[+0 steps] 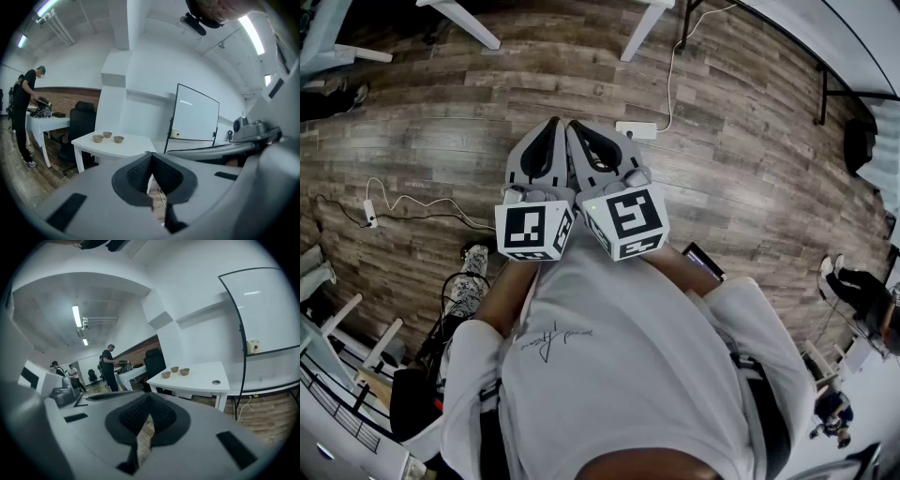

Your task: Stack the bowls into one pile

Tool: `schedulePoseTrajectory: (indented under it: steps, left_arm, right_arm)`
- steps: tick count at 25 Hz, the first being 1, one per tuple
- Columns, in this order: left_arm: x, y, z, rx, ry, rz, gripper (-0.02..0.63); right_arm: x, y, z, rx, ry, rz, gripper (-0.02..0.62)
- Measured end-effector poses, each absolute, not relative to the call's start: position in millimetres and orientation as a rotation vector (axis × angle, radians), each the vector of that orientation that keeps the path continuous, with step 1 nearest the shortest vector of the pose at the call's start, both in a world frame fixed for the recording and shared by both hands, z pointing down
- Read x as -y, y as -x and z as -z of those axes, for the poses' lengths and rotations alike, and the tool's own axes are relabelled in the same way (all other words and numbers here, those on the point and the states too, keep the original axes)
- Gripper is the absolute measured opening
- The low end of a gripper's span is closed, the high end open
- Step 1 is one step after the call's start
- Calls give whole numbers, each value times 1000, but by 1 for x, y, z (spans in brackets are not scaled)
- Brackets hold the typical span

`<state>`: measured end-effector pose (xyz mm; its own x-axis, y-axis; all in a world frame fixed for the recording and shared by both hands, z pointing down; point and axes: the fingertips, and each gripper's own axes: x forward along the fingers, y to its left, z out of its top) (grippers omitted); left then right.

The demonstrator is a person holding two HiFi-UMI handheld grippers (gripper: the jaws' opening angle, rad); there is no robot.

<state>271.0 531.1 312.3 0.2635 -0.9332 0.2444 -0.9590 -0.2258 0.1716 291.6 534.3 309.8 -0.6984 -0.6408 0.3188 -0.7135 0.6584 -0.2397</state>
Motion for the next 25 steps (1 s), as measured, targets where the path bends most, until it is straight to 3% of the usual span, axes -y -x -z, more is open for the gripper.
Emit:
schedulePoseTrajectory:
  steps: [17, 25]
  left_arm:
    - [-516, -266, -308, 1728, -2247, -129, -3]
    - [-471, -213, -314, 1757, -2175, -124, 3]
  right_arm:
    - [-519, -291, -309, 2749, -977, -676, 9]
    - [-469, -268, -319, 2677, -907, -673, 9]
